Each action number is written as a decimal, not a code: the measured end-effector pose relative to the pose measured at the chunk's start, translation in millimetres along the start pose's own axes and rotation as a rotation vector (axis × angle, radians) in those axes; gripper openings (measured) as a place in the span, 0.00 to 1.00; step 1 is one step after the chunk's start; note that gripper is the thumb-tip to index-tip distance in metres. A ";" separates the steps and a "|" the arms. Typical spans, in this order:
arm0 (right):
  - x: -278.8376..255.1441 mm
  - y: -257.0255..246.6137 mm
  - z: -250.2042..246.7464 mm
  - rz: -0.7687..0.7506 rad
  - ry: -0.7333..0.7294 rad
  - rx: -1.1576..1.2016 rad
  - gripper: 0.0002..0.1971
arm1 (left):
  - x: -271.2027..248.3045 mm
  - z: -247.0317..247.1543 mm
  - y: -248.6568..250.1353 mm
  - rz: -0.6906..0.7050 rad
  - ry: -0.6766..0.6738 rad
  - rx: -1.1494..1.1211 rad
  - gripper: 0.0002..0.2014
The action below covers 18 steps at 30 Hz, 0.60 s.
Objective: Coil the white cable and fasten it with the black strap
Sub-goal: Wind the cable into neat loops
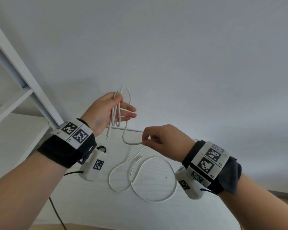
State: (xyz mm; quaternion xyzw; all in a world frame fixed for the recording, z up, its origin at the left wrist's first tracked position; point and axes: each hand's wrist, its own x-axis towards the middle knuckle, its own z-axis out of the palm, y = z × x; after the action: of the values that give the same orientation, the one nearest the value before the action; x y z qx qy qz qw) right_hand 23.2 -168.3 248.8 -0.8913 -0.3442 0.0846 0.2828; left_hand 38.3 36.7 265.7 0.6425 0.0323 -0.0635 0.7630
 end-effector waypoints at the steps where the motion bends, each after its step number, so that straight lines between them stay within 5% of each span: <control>1: 1.0 -3.0 0.0 -0.016 -0.011 -0.003 0.05 | -0.3 2.6 -1.3 -0.016 -0.015 0.019 0.10; 9: 5.4 -22.4 -2.6 -0.100 -0.074 0.144 0.05 | -8.7 22.3 -11.7 -0.104 -0.099 0.125 0.10; 12: 9.1 -20.6 -8.9 -0.104 -0.009 0.326 0.04 | -13.0 26.8 -17.8 -0.141 -0.111 0.122 0.10; 18: 15.4 -10.9 -30.9 -0.063 0.162 0.494 0.05 | -28.2 31.8 -18.9 -0.263 -0.338 0.124 0.15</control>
State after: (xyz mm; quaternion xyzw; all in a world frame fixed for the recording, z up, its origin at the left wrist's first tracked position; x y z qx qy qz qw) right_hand 39.2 -165.3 281.1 -0.7877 -0.3169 0.0855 0.5212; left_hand 6.8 3.8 256.4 0.6585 -0.0168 -0.2711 0.7019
